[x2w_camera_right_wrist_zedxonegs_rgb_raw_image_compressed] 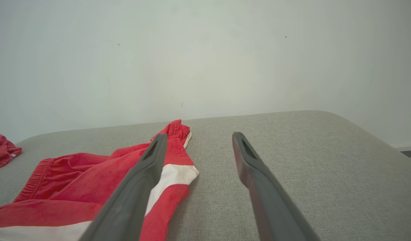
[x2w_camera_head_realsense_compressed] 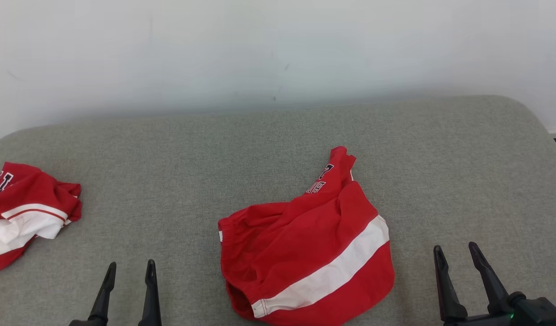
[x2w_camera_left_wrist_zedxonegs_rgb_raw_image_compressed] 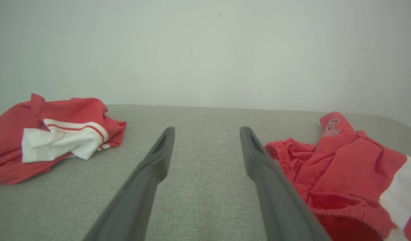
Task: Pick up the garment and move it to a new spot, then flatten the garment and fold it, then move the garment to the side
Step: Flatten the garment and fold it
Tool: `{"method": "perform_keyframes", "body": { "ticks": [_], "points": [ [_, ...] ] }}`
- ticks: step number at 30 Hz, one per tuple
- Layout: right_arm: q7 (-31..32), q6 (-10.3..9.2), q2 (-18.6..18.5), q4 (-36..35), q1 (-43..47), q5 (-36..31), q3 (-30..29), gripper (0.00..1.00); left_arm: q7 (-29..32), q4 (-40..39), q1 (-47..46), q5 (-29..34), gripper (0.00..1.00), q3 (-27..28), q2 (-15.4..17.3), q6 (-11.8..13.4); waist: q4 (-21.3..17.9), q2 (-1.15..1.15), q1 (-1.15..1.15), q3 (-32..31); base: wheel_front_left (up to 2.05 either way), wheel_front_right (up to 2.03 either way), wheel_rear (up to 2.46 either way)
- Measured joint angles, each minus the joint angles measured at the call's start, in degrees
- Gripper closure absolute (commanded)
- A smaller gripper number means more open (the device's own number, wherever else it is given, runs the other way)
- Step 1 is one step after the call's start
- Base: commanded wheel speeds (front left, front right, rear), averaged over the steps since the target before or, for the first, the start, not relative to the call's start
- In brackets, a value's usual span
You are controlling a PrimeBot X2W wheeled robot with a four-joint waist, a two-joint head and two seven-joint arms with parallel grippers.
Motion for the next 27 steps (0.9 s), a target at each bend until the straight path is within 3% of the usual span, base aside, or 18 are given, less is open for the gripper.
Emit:
{"method": "perform_keyframes", "body": {
  "ticks": [17, 27],
  "points": [
    [0.0, 0.0, -0.1, 0.6, 0.8, -0.1, -0.9, 0.0, 0.0, -1.7, 3.1, 0.6, 0.0, 1.5, 0.0, -1.0, 1.9, 0.0, 0.0, -1.1, 0.0, 0.0, 0.0],
    [0.0, 0.0, -0.6, 1.4, -0.4, 0.0, 0.4, 0.0, 0.0, 5.5, 1.7, -1.5, 0.0, -13.0, 0.1, -1.9, 1.5, 0.0, 0.0, 0.2, 0.0, 0.0, 0.0]
  ]
}}
